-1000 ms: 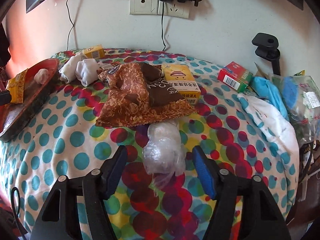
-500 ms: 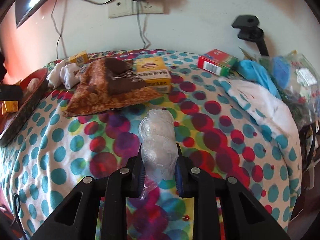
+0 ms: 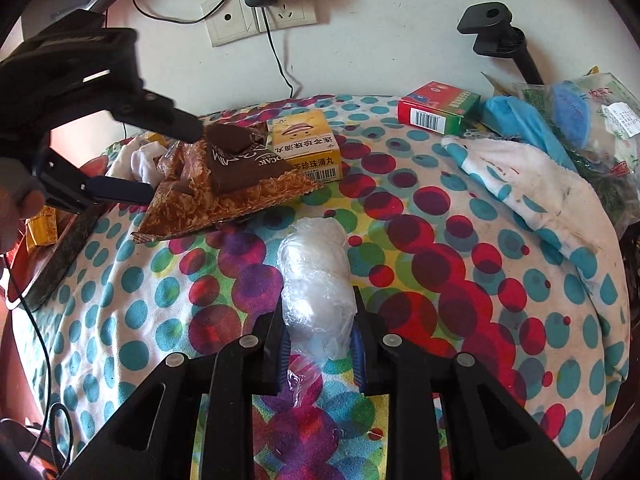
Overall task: Organize objects
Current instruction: 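Grasp and lift the brown chocolate bag with the left gripper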
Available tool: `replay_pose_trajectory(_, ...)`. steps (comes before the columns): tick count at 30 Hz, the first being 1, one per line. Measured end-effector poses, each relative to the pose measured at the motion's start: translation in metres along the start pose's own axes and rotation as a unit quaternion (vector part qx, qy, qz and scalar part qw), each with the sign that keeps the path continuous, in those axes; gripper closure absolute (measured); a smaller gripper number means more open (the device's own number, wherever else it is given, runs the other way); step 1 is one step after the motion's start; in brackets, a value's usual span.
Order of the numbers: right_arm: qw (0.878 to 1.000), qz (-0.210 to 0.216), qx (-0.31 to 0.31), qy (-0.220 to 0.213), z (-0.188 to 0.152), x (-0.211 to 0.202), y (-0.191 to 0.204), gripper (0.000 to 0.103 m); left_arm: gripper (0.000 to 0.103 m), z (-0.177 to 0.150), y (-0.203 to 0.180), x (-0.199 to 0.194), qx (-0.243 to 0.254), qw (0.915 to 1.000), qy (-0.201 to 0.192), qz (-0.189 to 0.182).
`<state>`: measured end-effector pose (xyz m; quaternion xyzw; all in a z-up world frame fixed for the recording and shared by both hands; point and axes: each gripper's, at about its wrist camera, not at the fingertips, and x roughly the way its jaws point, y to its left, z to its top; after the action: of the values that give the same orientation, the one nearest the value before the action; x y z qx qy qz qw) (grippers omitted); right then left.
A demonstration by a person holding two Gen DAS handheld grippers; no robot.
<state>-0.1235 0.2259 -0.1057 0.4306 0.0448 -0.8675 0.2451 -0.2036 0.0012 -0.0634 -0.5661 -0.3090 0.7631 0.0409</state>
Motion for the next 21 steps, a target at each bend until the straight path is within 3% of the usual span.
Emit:
replay_pose_trajectory(4, 1.0, 0.003, 0.001, 0.0, 0.0, 0.001, 0.0, 0.079, 0.023, 0.004, 0.001, 0.016, -0.021, 0.9998, 0.004, 0.005)
replay_pose_trajectory(6, 1.0, 0.005, 0.003, -0.001, 0.0, 0.0, 0.0, 0.079, 0.023, 0.004, -0.002, 0.023, -0.013, 0.9998, -0.001, 0.018)
replay_pose_trajectory(10, 1.0, 0.003, 0.002, 0.0, 0.0, 0.0, 0.0, 0.079, 0.026, 0.002, -0.004, 0.031, 0.001, 0.9999, -0.007, 0.01)
replay_pose_trajectory(11, 1.0, 0.0, 0.0, 0.0, -0.001, 0.0, 0.001, 0.079, 0.041, 0.002, -0.004, 0.031, 0.007, 0.9999, -0.012, 0.007)
replay_pose_trajectory(14, 1.0, -0.002, 0.001, -0.001, -0.002, 0.0, 0.003, 0.079, 0.056, 0.002, -0.004, 0.027, 0.017, 0.9995, -0.026, -0.001)
replay_pose_trajectory(21, 1.0, -0.001, 0.017, -0.016, -0.008, -0.005, 0.006, 0.079, 0.061, -0.005, -0.005, 0.009, 0.062, 0.9973, -0.04, -0.009)
